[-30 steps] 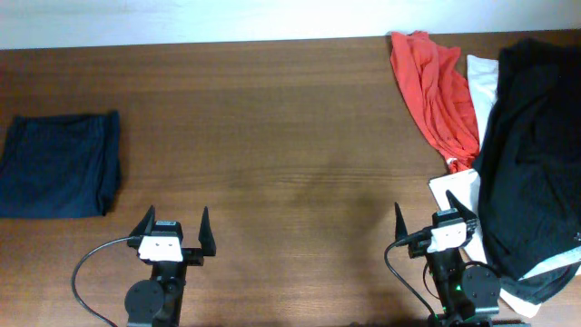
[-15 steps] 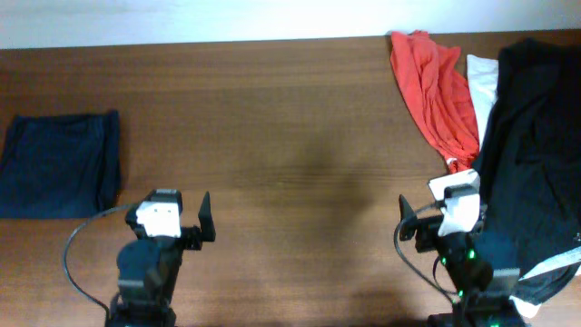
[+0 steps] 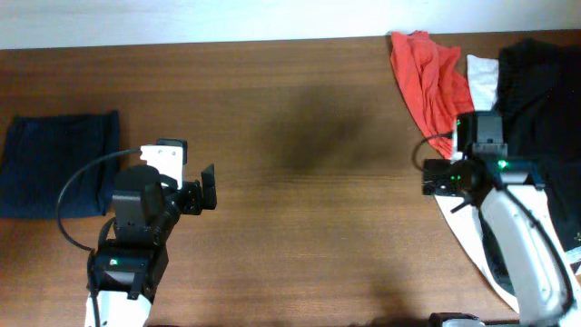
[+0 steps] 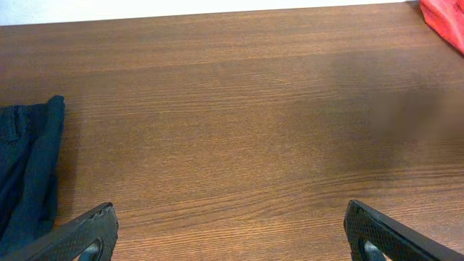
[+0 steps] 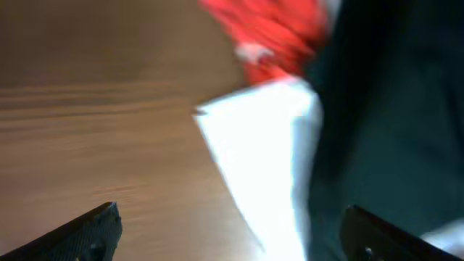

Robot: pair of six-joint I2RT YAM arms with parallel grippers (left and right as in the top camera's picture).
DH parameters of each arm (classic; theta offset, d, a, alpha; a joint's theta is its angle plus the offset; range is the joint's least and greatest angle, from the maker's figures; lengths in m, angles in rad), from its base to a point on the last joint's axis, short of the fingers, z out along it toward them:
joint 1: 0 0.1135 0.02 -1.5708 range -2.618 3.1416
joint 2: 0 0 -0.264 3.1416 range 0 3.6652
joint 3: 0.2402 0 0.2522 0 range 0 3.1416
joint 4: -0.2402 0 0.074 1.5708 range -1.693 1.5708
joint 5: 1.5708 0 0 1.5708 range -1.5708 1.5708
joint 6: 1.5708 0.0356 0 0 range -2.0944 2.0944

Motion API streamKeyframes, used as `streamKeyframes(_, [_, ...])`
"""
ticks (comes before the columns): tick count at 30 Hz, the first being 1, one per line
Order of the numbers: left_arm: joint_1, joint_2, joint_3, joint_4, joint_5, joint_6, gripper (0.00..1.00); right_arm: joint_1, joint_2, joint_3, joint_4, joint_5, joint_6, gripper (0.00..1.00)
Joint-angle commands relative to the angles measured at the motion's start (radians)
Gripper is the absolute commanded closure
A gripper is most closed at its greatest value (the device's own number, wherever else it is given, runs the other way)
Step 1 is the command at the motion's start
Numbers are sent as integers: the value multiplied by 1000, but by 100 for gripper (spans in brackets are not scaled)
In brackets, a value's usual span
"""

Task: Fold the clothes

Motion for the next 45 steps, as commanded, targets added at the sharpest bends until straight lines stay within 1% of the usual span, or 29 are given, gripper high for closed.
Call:
streamKeyframes(1, [6,4,24,2,14,-9,1,-119,121,16,-56,168,132,11])
streamKeyframes(3, [6,4,24,2,14,-9,1,-183,225,16,-46,166,137,12])
streamKeyframes(5, [6,4,24,2,14,-9,1,-207,290,16,-32,166,138,16])
streamKeyframes(7, [6,4,24,2,14,-9,1,-227,353,15,-21,181,146,30])
streamKeyframes(8, [6,4,24,2,14,-9,1,-238,371,15,-12,182,150,33])
streamKeyframes(9, [6,4,24,2,14,-9,1,-252,386,15,-4,182,153,57])
streamKeyframes(11, [6,4,24,2,14,-9,1,-257,382,21,-9,182,153,91])
streamKeyframes(12, [6,4,24,2,14,-9,1,-257,378,36,-32,181,153,96])
streamKeyframes(14, [6,4,24,2,14,-9,1,-257,357,138,-132,169,152,96])
streamKeyframes(17, [6,4,24,2,13,-9,1,-257,327,466,-348,134,152,96])
streamKeyframes(18, [6,4,24,2,14,-9,1,-257,327,576,-406,67,151,96])
streamKeyframes(19, [6,4,24,2,14,-9,1,-256,327,642,-439,-8,144,96])
streamKeyframes(20, [6,4,24,2,14,-9,1,-252,327,713,-483,-177,92,96])
streamKeyframes(22, [6,4,24,2,14,-9,1,-225,327,753,-535,-463,-55,96])
streamKeyframes(23, [6,4,24,2,14,-9,1,-176,327,752,-591,-647,-129,96])
streamKeyframes(24, [6,4,24,2,14,-9,1,-125,329,744,-611,-703,-148,96])
streamKeyframes(26, [6,4,24,2,14,-9,1,-6,329,737,-620,-713,-144,96])
streamKeyframes(28, [6,4,24,3,14,-9,1,180,331,737,-546,-713,-60,95])
streamKeyframes(31, [6,4,24,3,14,-9,1,365,335,737,-367,-693,46,94])
streamKeyframes(32, [6,4,24,3,14,-9,1,441,346,737,-298,-661,84,84])
streamKeyframes(33, [6,4,24,3,14,-10,1,489,360,737,-272,-614,101,60])
streamKeyframes(34, [6,4,24,3,14,-10,1,523,371,737,-269,-578,100,39])
streamKeyframes(35, [6,4,24,3,15,-10,1,546,381,737,-279,-536,99,1])
streamKeyframes(36, [6,4,24,3,15,-10,1,562,390,737,-306,-414,100,1])
streamKeyframes(38, [6,4,24,2,16,-10,1,553,390,737,-348,-269,102,1])
streamKeyframes(40, [6,4,24,2,66,-10,1,497,389,737,-422,-97,175,1])
streamKeyframes(43, [6,14,24,17,287,-10,1,373,389,737,-505,-95,174,1])
streamKeyframes(44, [2,44,24,16,379,-49,1,329,389,737,-530,-95,174,1])
streamKeyframes(45, [-5,75,24,16,413,-78,1,297,389,737,-545,-95,174,1])
